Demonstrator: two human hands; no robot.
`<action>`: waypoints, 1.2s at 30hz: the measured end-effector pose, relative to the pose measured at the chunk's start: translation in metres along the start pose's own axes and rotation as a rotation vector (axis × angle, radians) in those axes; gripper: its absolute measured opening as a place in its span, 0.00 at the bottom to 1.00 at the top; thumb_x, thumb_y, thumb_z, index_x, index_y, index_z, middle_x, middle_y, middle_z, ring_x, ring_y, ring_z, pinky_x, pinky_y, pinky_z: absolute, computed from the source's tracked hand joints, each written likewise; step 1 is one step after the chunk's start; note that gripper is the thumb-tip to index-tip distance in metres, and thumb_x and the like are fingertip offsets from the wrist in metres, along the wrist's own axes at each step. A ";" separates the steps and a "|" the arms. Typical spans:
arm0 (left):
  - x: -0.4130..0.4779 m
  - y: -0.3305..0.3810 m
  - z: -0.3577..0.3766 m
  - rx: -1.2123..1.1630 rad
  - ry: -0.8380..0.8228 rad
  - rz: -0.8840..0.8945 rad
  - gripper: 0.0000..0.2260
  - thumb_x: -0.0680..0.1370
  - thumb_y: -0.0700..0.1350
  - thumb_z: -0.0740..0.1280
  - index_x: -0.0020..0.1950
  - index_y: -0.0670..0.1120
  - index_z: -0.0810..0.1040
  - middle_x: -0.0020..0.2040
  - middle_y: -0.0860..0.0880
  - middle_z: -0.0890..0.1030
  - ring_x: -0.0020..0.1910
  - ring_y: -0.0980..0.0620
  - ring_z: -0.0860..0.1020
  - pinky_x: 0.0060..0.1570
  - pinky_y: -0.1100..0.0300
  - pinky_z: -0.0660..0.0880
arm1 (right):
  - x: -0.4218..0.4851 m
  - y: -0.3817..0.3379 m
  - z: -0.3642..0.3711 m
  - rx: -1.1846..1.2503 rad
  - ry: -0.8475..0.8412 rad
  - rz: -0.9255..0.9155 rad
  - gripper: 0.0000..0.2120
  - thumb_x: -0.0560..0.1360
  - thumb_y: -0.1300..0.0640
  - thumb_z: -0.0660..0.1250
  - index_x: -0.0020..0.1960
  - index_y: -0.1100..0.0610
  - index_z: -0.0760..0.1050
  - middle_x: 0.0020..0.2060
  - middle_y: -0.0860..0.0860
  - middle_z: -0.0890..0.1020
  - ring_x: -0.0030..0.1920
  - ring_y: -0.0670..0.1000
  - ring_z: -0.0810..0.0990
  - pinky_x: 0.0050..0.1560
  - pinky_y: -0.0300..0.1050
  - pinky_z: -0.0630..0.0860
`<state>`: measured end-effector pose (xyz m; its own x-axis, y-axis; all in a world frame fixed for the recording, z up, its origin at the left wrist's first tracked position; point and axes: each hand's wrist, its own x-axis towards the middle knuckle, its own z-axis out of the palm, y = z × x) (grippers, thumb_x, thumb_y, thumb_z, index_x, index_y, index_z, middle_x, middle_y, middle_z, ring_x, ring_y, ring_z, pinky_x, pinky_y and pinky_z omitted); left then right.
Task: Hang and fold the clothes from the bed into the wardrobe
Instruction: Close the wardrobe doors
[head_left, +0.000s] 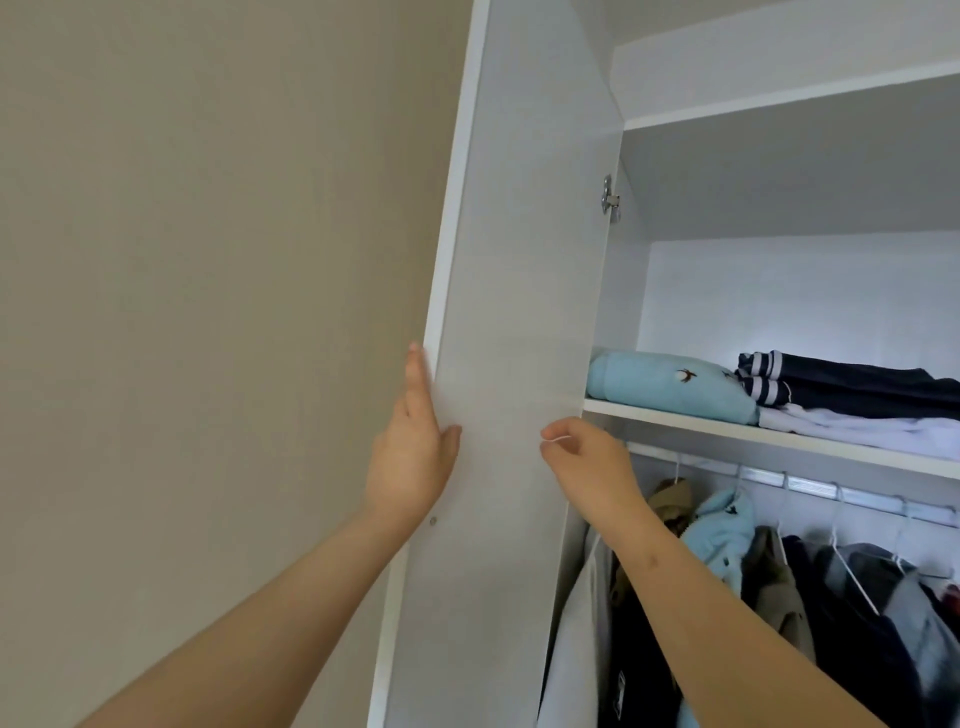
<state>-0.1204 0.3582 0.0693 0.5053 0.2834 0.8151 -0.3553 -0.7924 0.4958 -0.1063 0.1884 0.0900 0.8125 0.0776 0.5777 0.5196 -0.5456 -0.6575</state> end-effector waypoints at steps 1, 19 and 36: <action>0.002 -0.002 -0.002 -0.037 -0.013 -0.066 0.33 0.76 0.42 0.66 0.76 0.48 0.52 0.62 0.40 0.75 0.54 0.37 0.76 0.43 0.55 0.70 | -0.002 0.001 0.000 0.006 -0.003 0.004 0.06 0.76 0.57 0.61 0.49 0.49 0.75 0.40 0.42 0.76 0.44 0.48 0.76 0.51 0.44 0.72; -0.071 0.123 0.054 -0.150 0.033 0.150 0.19 0.74 0.45 0.64 0.64 0.45 0.67 0.47 0.45 0.81 0.42 0.41 0.78 0.37 0.55 0.69 | -0.032 0.075 -0.094 0.084 0.190 0.112 0.07 0.75 0.61 0.62 0.45 0.51 0.76 0.39 0.45 0.78 0.42 0.45 0.74 0.38 0.36 0.66; -0.109 0.223 0.217 -0.095 -0.348 0.354 0.42 0.75 0.53 0.62 0.68 0.49 0.28 0.76 0.46 0.37 0.75 0.39 0.41 0.71 0.41 0.53 | -0.080 0.154 -0.232 0.244 0.497 0.369 0.11 0.77 0.63 0.60 0.40 0.53 0.75 0.36 0.50 0.79 0.36 0.47 0.76 0.29 0.29 0.70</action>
<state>-0.0845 0.0335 0.0261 0.5672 -0.2038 0.7980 -0.6145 -0.7499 0.2452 -0.1524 -0.0951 0.0545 0.7607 -0.5037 0.4095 0.3228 -0.2538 -0.9118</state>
